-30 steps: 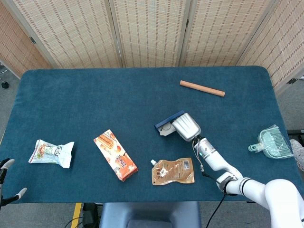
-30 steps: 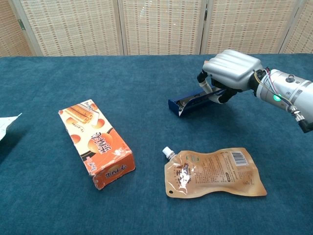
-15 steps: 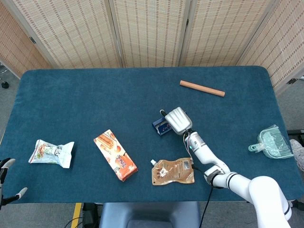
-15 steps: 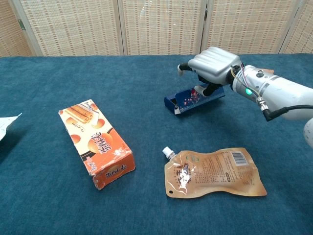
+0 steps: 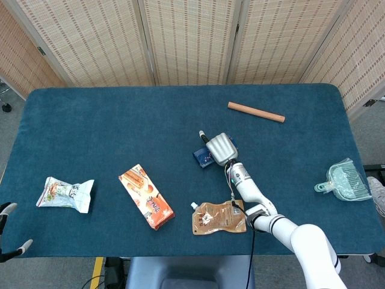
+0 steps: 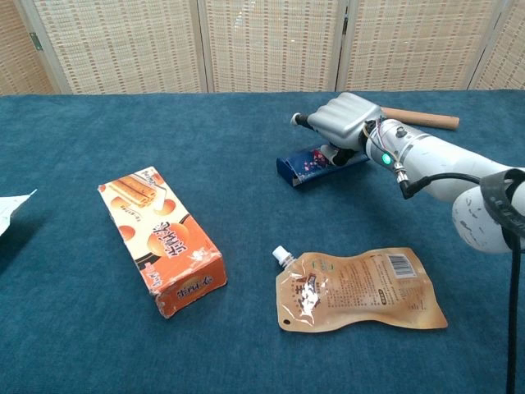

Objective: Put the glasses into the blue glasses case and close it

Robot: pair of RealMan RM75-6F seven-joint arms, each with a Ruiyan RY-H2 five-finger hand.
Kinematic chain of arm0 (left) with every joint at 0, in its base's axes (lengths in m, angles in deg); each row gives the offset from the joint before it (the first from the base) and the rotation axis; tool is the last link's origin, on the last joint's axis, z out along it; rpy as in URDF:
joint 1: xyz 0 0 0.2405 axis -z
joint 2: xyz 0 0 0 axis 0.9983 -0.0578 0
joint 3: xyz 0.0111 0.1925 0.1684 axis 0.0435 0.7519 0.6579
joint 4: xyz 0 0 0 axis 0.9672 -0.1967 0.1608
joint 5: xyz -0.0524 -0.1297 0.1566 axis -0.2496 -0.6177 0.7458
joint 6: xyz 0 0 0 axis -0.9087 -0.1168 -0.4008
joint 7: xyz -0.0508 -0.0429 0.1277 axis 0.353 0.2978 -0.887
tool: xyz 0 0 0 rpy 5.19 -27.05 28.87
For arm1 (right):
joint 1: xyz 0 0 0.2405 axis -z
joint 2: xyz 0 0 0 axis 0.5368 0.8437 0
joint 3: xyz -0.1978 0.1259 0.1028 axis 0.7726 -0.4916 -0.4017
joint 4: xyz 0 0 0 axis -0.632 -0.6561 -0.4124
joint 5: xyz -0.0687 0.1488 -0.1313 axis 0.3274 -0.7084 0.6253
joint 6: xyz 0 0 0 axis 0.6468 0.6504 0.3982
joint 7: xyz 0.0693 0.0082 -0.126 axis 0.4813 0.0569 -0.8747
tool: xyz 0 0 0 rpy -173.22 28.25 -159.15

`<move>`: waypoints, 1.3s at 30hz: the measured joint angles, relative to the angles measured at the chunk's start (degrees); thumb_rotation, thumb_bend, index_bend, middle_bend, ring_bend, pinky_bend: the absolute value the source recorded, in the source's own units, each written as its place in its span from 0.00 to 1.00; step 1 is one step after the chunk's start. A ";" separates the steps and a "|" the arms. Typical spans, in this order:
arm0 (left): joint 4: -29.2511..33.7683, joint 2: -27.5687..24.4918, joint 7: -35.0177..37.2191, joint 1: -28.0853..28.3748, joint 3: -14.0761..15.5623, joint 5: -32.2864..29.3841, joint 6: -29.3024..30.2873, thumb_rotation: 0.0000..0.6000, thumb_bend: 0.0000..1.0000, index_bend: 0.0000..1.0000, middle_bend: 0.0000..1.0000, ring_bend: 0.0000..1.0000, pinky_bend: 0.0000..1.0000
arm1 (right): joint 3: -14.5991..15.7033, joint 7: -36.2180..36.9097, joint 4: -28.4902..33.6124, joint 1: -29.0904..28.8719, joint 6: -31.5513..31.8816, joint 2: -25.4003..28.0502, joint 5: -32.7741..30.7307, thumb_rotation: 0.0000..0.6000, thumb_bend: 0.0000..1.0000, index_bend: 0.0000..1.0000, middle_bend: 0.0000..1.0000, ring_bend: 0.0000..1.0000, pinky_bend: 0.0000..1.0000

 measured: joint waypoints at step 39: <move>0.84 -0.16 -0.87 0.17 0.03 0.72 0.16 1.00 0.19 0.17 0.15 0.10 0.26 | 3.51 3.72 24.56 4.20 -3.48 17.94 -4.41 1.00 0.19 0.10 0.95 1.00 1.00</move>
